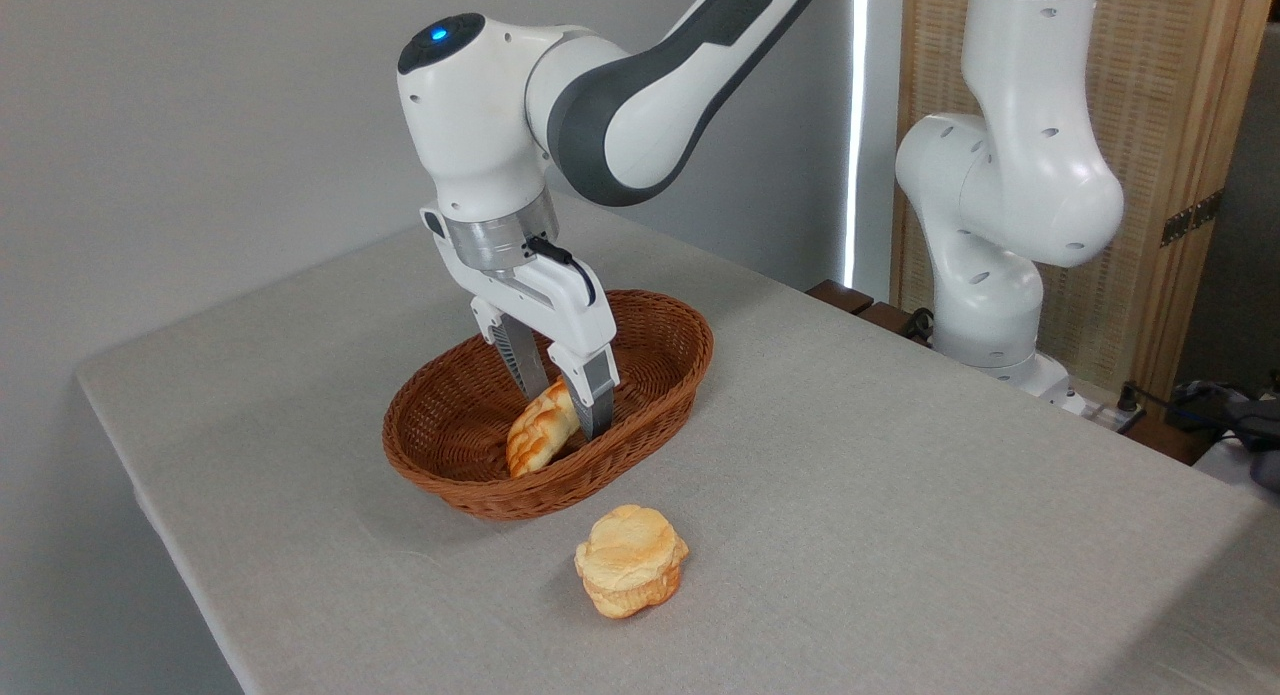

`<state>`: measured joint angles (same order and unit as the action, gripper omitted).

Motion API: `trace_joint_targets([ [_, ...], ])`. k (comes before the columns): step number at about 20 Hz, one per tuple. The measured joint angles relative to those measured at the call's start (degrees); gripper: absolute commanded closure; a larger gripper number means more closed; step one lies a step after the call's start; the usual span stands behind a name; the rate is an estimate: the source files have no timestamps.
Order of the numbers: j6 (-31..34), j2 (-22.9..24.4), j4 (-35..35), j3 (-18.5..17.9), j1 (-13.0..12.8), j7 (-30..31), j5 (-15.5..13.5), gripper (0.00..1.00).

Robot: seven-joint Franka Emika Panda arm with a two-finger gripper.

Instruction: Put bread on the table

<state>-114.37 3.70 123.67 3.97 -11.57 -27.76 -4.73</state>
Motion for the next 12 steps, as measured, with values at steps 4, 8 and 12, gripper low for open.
trace_joint_targets([
  [4,-0.02,0.05,0.0,0.0,-0.03,0.0,0.0,0.57],
  [8,-0.02,0.23,-0.05,0.0,-0.1,0.0,-0.01,0.57],
  [12,-0.02,0.59,-0.33,0.0,-0.11,0.0,-0.01,0.57],
])
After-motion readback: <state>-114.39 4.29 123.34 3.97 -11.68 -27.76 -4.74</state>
